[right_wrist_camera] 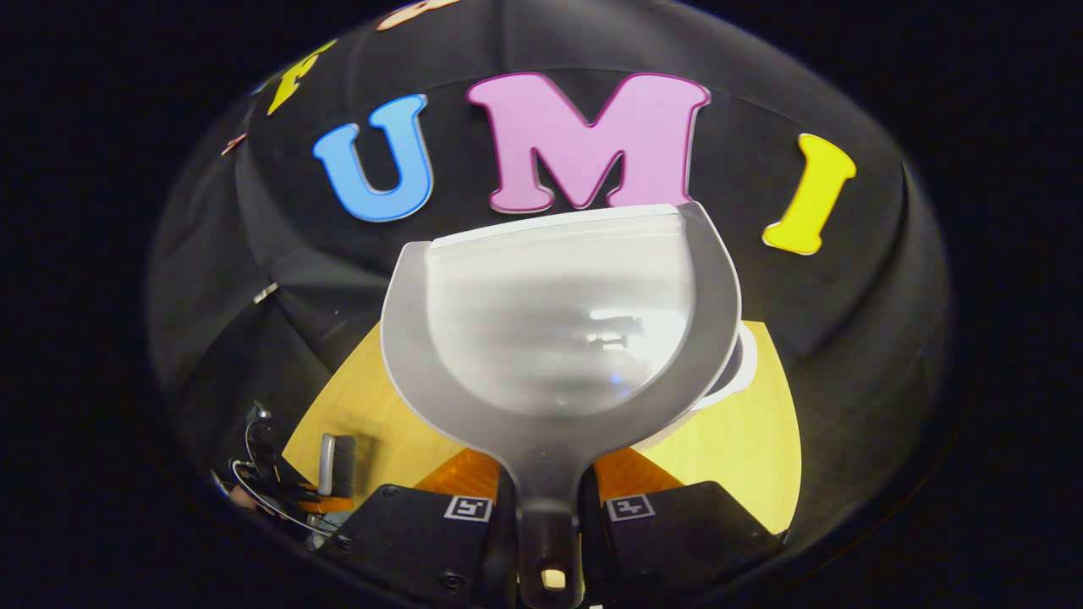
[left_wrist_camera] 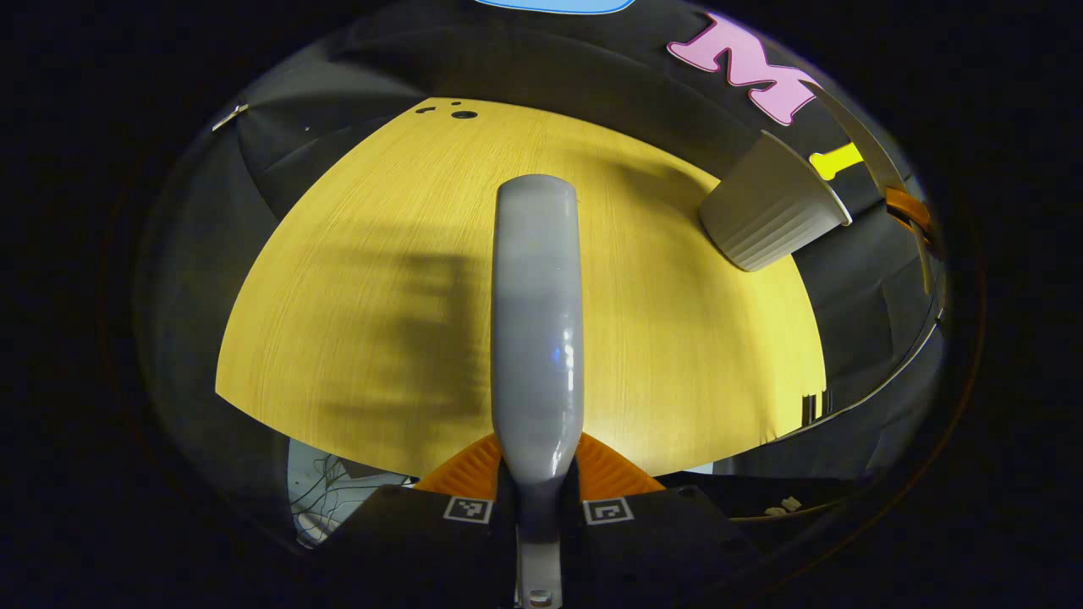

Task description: Pick up the small broom and dustpan from the desktop, sweep the trash into the dustpan with the broom, and then empty the trash into the garbage bin.

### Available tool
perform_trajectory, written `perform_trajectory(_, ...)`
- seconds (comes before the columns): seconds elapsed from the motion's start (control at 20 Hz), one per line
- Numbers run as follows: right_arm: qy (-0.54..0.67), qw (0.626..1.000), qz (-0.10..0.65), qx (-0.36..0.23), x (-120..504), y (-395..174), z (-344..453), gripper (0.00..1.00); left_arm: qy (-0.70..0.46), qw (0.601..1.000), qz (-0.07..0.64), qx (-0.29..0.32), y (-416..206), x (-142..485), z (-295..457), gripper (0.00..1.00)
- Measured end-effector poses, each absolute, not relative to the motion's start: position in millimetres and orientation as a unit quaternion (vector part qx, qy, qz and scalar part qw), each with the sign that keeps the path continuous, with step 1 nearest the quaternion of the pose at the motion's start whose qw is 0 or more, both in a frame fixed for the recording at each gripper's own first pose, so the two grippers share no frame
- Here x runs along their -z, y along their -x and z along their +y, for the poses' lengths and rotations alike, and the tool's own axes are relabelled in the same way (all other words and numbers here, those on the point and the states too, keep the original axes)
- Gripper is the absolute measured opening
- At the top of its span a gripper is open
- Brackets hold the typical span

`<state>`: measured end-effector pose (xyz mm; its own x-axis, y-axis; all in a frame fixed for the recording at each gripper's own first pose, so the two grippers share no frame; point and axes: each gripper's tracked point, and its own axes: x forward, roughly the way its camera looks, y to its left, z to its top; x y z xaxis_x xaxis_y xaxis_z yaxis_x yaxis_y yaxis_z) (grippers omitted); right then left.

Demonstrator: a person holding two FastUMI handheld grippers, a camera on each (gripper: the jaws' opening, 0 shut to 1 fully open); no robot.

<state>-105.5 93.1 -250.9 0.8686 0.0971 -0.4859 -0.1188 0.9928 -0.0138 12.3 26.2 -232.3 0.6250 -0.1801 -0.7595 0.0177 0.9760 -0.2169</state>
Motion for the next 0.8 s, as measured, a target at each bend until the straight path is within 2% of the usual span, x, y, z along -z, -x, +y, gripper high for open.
perform_trajectory(0.05,0.024,0.964,0.257,-0.063,264,109,105,0.34,0.093,0.897,0.430,0.051,-15,235,32,0.22)
perform_trajectory(0.1,0.021,0.961,0.266,-0.073,277,113,119,0.34,0.092,0.898,0.428,0.045,-18,236,36,0.25)
perform_trajectory(0.25,-0.004,0.943,0.316,-0.105,329,129,160,0.34,0.089,0.897,0.431,0.036,-28,239,44,0.25)
perform_trajectory(0.3,-0.008,0.937,0.332,-0.110,346,136,168,0.34,0.084,0.897,0.433,0.033,-31,240,47,0.22)
perform_trajectory(0.35,-0.005,0.932,0.346,-0.111,363,143,171,0.34,0.076,0.897,0.434,0.033,-36,241,51,0.25)
perform_trajectory(0.55,-0.005,0.913,0.397,-0.098,422,150,168,0.34,0.050,0.894,0.443,0.035,-51,242,57,0.25)
perform_trajectory(0.65,-0.009,0.900,0.426,-0.088,450,157,163,0.34,0.046,0.892,0.449,0.036,-60,245,57,0.22)
perform_trajectory(0.7,-0.008,0.894,0.441,-0.081,464,161,161,0.34,0.046,0.891,0.451,0.037,-64,245,57,0.25)
perform_trajectory(0.75,-0.008,0.888,0.453,-0.074,474,167,158,0.34,0.046,0.890,0.453,0.038,-70,247,58,0.22)
perform_trajectory(0.8,-0.011,0.885,0.461,-0.069,484,171,157,0.34,0.043,0.888,0.455,0.038,-76,249,58,0.25)
